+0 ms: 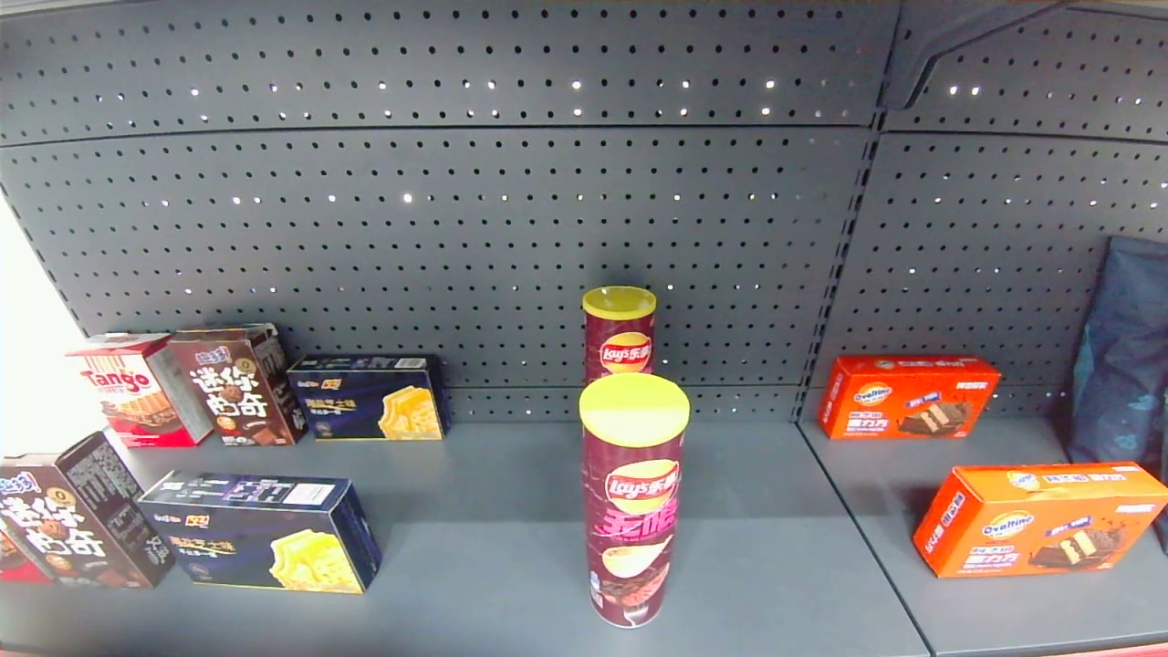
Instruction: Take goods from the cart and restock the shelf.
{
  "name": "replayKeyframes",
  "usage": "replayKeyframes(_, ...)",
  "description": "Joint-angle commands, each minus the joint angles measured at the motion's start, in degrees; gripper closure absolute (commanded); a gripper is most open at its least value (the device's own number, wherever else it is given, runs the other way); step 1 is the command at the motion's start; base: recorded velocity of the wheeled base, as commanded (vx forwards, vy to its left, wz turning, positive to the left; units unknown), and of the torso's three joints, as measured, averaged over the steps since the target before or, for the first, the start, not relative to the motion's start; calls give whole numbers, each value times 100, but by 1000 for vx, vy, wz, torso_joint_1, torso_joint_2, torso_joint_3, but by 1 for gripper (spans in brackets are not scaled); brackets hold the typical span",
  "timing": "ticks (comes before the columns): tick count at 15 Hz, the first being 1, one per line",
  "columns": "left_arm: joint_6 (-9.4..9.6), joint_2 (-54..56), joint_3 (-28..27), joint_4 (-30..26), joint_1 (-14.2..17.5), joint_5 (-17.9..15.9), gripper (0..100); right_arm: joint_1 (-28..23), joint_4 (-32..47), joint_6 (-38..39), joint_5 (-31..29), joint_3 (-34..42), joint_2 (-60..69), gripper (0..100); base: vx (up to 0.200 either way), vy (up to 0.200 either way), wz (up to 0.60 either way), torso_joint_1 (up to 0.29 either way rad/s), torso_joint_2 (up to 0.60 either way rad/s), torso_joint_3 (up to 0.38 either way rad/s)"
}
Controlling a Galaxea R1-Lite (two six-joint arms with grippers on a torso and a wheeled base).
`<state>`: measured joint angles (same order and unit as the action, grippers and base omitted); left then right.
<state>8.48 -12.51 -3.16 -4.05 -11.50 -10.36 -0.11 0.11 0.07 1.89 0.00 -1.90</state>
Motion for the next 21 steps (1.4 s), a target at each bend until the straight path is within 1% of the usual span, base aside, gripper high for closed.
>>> replayKeyframes(1, -75, 126, -1, 0, -2, -1, 0, 29, -2, 1, 4, 0, 181, 0, 0, 0, 0, 0, 0, 0)
replayKeyframes(2, -93, 178, -9, 0, -2, 8, 0, 29, -2, 1, 4, 0, 181, 0, 0, 0, 0, 0, 0, 0)
replayKeyframes(4, -216, 398, -1, 9, 60, 17, 0, 29, -2, 1, 4, 0, 181, 0, 0, 0, 0, 0, 0, 0)
replayKeyframes(5, -216, 451, -1, 9, 121, 8, 0, 29, -2, 1, 4, 0, 181, 0, 0, 0, 0, 0, 0, 0)
replayKeyframes(6, -224, 723, -1, 27, 253, 25, 0, 29, -2, 1, 4, 0, 181, 0, 0, 0, 0, 0, 0, 0)
replayKeyframes(8, -365, 759, 43, 88, 253, 439, 0, 29, -2, 1, 4, 0, 181, 0, 0, 0, 0, 0, 0, 0)
replayKeyframes(9, -655, 767, 140, 282, 253, 1291, 0, 29, -2, 1, 4, 0, 181, 0, 0, 0, 0, 0, 0, 0)
replayKeyframes(10, -1015, 767, 210, 396, 253, 1440, 0, 29, -2, 1, 4, 0, 181, 0, 0, 0, 0, 0, 0, 0)
replayKeyframes(11, -1130, 767, 219, 396, 253, 1432, 0, 29, -2, 1, 4, 0, 181, 0, 0, 0, 0, 0, 0, 0)
replayKeyframes(12, -1007, 767, 219, 414, 253, 1379, 0, 29, -2, 1, 4, 0, 181, 0, 0, 0, 0, 0, 0, 0)
replayKeyframes(13, -796, 767, 307, 457, 244, 983, 0, 29, -2, 1, 4, 0, 181, 0, 0, 0, 0, 0, 0, 0)
replayKeyframes(14, -444, 767, 316, 422, 244, 298, 0, 29, -2, 1, 4, 0, 181, 0, 0, 0, 0, 0, 0, 0)
replayKeyframes(15, -172, 767, 316, 414, 244, -54, 0, 29, -2, 1, 4, 0, 181, 0, 0, 0, 0, 0, 0, 0)
replayKeyframes(16, -154, 767, 307, 405, 253, -45, 0, 20, -2, 1, 4, 0, 181, 0, 0, 0, 0, 0, 0, 0)
replayKeyframes(17, -207, 688, 289, 387, 341, -27, 0, 29, -2, 1, 4, 0, 181, 0, 0, 0, 0, 0, 0, 0)
replayKeyframes(18, -321, 319, 228, 185, 807, 113, 0, 29, -2, 1, 4, 0, 181, 0, 0, 0, 0, 0, 0, 0)
replayKeyframes(19, -356, 381, 193, 97, 1027, 149, 0, 20, -2, 1, 4, 0, 181, 0, 0, 0, 0, 0, 0, 0)
replayKeyframes(21, -347, 1251, 281, 343, 1150, 175, 0, 20, -2, 1, 4, 0, 181, 0, 0, 0, 0, 0, 0, 0)
